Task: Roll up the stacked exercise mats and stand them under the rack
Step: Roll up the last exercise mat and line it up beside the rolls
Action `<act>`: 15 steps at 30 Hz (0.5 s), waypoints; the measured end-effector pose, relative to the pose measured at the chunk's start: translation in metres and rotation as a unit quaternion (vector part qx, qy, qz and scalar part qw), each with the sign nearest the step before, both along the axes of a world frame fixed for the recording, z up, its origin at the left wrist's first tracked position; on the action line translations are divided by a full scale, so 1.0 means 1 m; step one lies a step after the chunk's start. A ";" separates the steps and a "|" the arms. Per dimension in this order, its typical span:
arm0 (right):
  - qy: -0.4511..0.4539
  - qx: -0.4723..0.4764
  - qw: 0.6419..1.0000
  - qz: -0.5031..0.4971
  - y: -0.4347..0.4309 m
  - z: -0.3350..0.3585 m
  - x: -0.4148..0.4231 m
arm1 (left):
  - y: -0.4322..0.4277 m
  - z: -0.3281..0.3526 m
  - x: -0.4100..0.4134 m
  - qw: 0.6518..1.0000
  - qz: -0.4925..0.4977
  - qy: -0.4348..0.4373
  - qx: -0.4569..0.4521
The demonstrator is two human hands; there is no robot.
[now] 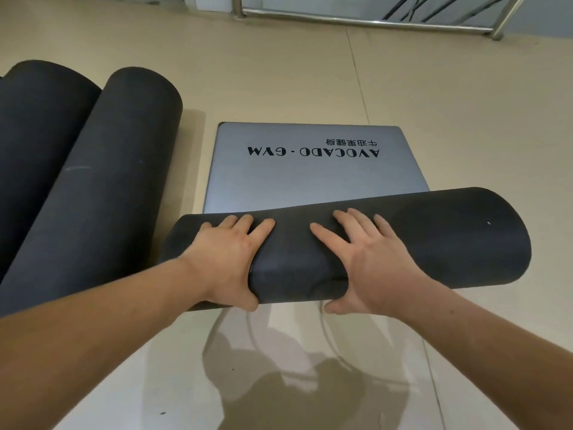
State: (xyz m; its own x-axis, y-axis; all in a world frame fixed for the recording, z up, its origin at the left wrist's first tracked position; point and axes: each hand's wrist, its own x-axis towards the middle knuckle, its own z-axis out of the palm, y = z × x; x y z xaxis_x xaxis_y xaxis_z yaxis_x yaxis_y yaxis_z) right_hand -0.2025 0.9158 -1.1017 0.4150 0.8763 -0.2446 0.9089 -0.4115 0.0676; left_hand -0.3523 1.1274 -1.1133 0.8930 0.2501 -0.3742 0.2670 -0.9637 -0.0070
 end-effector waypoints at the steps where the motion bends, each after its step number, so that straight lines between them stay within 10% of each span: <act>1: -0.010 0.020 1.000 0.004 0.000 -0.003 0.002 | 0.002 0.003 0.003 1.000 -0.002 0.001 -0.004; 8: 0.043 -0.012 0.999 0.010 0.007 0.024 0.020 | -0.011 0.015 -0.006 0.999 0.006 -0.002 -0.049; 15: 0.135 -0.130 0.982 0.008 -0.008 0.069 -0.010 | -0.040 0.044 -0.016 0.954 0.054 0.093 -0.281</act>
